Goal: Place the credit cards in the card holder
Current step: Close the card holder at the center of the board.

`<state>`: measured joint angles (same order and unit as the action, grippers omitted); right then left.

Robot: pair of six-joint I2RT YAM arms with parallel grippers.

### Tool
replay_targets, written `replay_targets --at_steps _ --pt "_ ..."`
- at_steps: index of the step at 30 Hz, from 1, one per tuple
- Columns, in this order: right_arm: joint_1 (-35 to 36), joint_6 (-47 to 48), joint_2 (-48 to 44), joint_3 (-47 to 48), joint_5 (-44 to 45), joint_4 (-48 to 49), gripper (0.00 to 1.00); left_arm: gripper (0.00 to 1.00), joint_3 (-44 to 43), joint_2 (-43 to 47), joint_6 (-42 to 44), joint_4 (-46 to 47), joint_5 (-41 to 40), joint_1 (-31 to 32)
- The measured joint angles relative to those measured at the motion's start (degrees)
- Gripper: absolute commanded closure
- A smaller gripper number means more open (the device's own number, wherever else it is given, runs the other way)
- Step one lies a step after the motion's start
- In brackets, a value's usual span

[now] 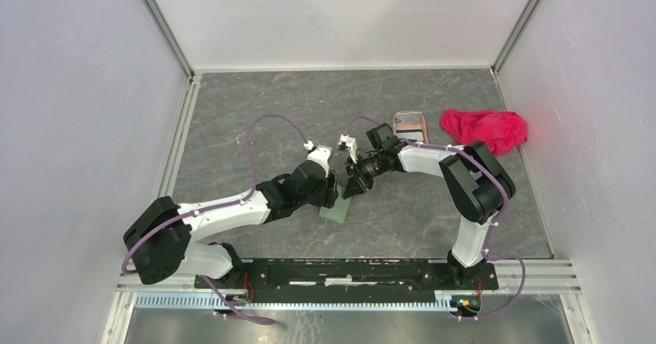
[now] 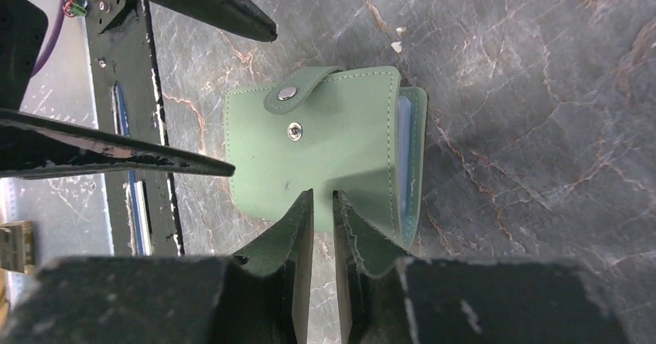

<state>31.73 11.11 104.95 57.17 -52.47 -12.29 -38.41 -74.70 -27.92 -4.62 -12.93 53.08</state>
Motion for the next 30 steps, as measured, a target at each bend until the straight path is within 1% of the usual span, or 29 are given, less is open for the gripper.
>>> replay_targets --at_steps 9,14,23,30 --pt "0.0 -3.0 1.5 0.0 -1.1 0.8 0.8 0.55 -1.8 -3.9 0.1 -3.1 0.1 0.2" --pt "-0.1 -3.7 1.7 0.0 -1.4 1.2 0.8 0.6 -2.9 -5.9 0.1 -3.9 0.1 0.3" --pt "-0.1 -4.0 1.7 0.0 -1.5 1.3 0.8 0.69 -3.5 -5.9 0.2 -5.5 -0.5 0.4" --pt "-0.1 -4.0 1.7 0.0 -1.5 1.3 0.8 0.69 -3.5 -6.3 0.2 -6.0 -0.5 0.4"
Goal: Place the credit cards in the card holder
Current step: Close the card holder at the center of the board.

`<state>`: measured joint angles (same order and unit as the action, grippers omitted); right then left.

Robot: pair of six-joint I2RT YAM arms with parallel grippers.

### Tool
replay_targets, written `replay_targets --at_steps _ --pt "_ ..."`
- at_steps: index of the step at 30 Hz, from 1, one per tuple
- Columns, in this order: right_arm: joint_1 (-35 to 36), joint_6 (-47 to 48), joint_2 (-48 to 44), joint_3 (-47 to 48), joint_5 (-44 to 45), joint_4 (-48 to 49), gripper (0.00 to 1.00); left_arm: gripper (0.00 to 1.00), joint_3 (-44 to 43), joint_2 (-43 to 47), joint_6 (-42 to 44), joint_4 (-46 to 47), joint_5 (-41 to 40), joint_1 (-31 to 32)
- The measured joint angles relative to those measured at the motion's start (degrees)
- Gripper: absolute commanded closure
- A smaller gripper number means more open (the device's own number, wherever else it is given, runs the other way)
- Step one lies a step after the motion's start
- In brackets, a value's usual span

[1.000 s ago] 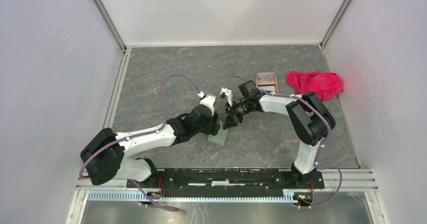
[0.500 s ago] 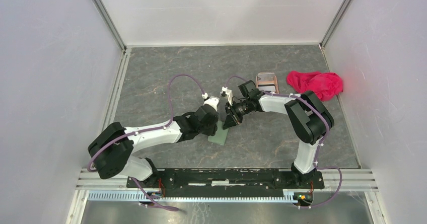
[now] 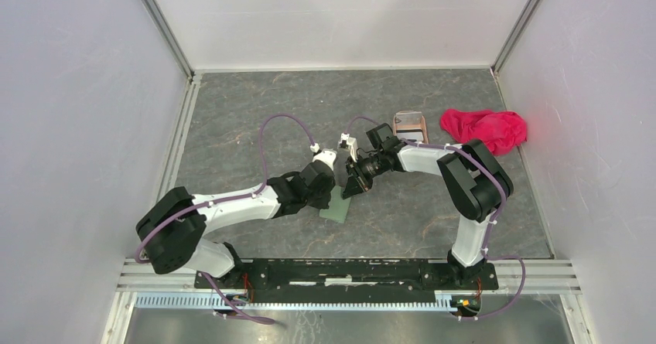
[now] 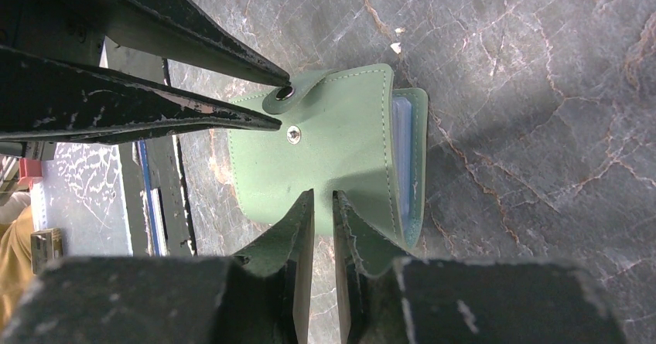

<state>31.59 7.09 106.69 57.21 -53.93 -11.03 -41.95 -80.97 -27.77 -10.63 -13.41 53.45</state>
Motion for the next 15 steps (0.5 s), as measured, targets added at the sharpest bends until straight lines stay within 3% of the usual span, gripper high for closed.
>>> replay_targets --at_steps 4,11,15 --pt "0.0 0.0 0.0 0.0 0.0 0.0 0.8 0.73 0.0 -0.1 0.0 0.0 -0.1 0.0" --pt "0.0 0.0 0.0 0.0 0.0 0.0 0.8 0.96 -0.2 -0.1 0.0 -0.2 -0.8 0.0" --pt "0.0 0.0 0.0 0.0 0.0 0.0 0.8 0.98 -0.2 -0.1 0.0 -0.2 -1.3 0.0"
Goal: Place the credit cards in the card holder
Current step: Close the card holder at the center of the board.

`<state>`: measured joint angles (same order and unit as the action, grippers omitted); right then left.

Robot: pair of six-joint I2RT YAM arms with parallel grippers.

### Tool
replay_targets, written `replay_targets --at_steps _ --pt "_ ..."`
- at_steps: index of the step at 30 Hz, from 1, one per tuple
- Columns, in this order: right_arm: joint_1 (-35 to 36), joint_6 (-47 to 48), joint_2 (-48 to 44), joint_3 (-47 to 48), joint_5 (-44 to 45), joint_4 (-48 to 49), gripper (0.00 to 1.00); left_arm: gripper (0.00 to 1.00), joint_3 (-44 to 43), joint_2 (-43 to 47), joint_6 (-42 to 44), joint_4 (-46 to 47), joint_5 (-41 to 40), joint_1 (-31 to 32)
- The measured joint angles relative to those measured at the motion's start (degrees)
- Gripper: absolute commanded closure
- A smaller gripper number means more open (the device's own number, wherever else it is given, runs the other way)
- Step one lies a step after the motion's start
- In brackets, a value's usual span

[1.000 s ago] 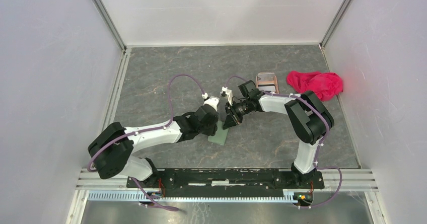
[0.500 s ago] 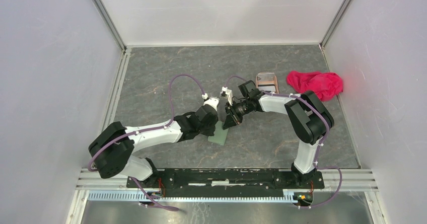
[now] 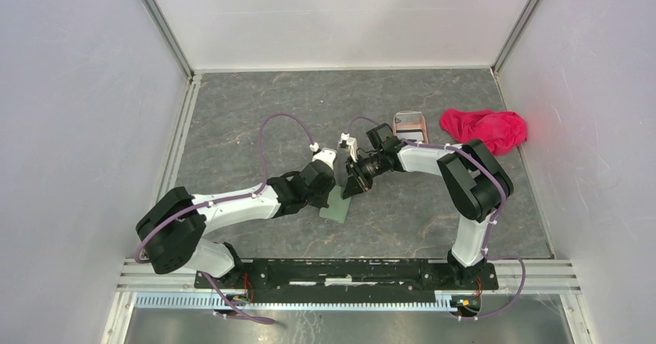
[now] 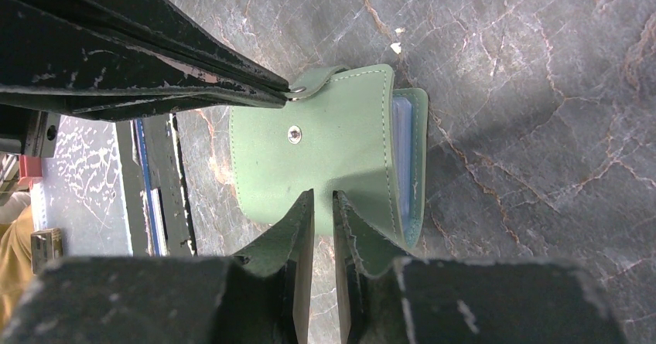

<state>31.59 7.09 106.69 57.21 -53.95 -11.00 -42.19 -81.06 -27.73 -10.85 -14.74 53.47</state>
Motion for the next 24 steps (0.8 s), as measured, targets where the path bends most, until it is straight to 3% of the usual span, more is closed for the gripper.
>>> replay_targets --at_steps 11,24 --pt "0.0 -0.9 0.0 0.0 0.2 0.2 0.8 0.98 0.0 1.1 0.9 -0.2 0.3 0.0" --pt "0.0 -8.9 0.2 -2.0 -0.9 6.7 0.75 0.98 0.0 0.3 4.7 -0.7 5.4 0.0"
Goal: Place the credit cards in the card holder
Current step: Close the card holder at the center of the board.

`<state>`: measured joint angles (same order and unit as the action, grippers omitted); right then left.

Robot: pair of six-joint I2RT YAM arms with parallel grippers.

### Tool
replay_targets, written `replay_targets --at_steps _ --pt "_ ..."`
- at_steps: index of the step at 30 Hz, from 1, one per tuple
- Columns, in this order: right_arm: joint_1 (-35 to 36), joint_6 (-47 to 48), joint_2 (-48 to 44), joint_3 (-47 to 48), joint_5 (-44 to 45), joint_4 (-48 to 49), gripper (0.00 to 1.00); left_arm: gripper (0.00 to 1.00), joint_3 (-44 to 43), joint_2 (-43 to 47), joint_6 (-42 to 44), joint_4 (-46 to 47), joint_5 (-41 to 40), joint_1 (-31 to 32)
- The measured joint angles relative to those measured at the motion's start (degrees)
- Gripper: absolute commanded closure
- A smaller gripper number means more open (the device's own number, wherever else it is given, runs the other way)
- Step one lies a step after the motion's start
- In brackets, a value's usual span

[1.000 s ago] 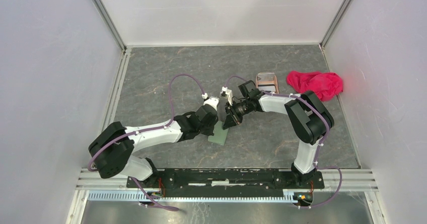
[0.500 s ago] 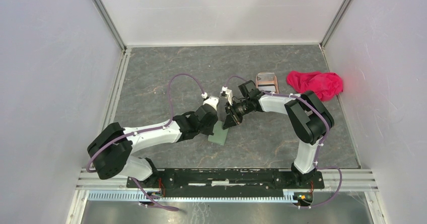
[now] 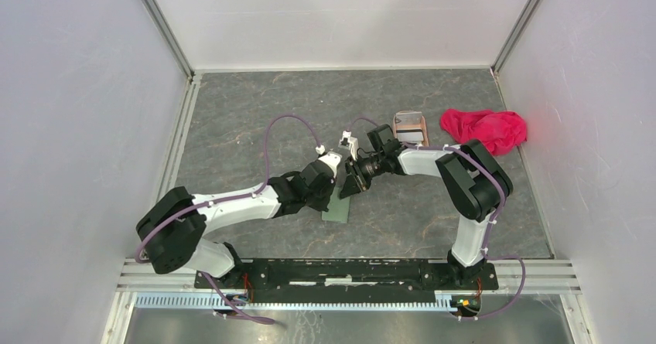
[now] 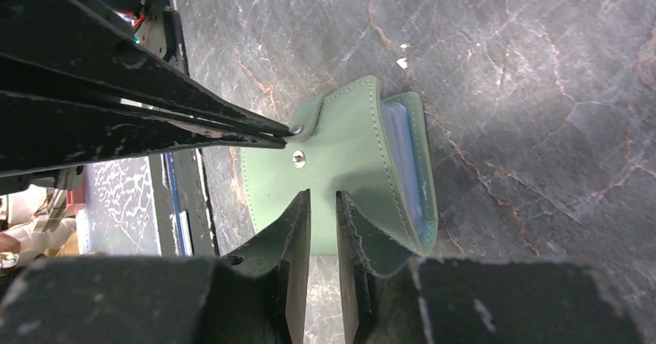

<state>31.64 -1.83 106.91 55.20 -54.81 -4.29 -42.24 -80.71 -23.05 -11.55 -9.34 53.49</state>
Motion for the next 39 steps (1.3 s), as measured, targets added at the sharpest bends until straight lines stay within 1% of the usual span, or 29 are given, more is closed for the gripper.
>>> replay_targets --at_steps 4,10,20,29,39 --pt "0.1 -2.0 0.0 -1.0 -2.3 3.0 0.73 0.98 -0.2 -0.9 0.2 0.1 0.5 0.0" --pt "0.2 -3.0 0.1 -1.1 -5.1 5.1 0.73 0.98 -0.2 -1.0 0.2 0.3 0.5 0.0" --pt "0.2 -3.6 3.1 -1.0 -5.4 5.8 0.77 0.98 1.6 -0.3 0.2 3.6 1.2 0.0" --pt "0.2 -5.0 3.2 -1.0 -4.5 6.0 0.78 0.98 6.3 2.7 0.1 8.8 5.9 -2.1" --pt "0.3 -5.5 3.2 -1.0 -4.1 5.9 0.78 0.98 7.8 2.6 0.1 12.5 10.8 -3.6"
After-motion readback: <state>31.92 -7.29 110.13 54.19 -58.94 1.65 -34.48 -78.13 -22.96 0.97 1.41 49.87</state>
